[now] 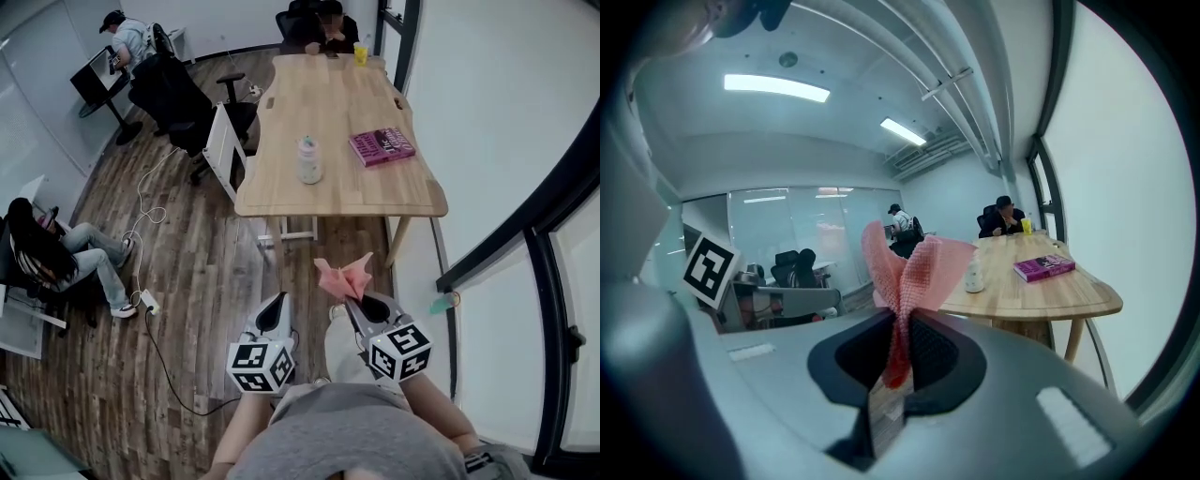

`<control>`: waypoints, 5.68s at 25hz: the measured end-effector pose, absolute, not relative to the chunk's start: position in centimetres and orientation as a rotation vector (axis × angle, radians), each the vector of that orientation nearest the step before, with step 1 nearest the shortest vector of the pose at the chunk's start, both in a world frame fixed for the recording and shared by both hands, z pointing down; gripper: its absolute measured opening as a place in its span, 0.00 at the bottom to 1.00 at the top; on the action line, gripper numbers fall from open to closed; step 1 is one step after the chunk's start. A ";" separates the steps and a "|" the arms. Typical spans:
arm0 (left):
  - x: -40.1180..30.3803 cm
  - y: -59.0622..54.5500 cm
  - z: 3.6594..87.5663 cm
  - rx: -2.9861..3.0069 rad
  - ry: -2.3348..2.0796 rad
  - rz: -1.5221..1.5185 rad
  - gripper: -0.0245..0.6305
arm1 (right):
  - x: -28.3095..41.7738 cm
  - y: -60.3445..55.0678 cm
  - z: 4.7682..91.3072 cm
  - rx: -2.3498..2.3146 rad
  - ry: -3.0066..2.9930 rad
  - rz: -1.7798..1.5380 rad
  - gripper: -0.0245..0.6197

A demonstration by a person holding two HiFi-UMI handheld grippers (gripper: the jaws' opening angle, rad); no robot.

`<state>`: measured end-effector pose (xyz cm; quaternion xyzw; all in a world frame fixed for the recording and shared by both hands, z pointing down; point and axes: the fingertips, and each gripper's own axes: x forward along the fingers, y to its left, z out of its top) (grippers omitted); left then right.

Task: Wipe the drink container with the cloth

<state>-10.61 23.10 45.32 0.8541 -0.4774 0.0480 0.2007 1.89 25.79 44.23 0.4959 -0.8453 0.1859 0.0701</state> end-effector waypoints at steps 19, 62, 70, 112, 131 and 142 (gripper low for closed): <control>-6.4 7.4 44.4 2.355 -1.399 0.113 0.04 | 6.6 8.2 42.4 1.454 -2.599 0.550 0.08; -4.4 -11.5 46.3 2.152 -1.614 0.125 0.04 | 9.2 -20.6 44.4 1.160 -2.638 0.599 0.08; -4.6 -14.4 47.0 2.166 -1.575 0.128 0.04 | 8.2 -24.5 46.9 1.112 -2.554 0.609 0.08; -5.0 -21.7 50.4 2.139 -1.484 0.186 0.04 | 7.3 -27.7 59.0 0.856 -2.277 0.700 0.08; -5.6 -22.3 50.6 2.126 -1.491 0.193 0.04 | 8.0 -27.3 65.6 0.797 -2.144 0.737 0.08; -5.5 -21.8 50.4 2.132 -1.496 0.195 0.04 | 8.5 -26.9 67.9 0.812 -2.092 0.736 0.08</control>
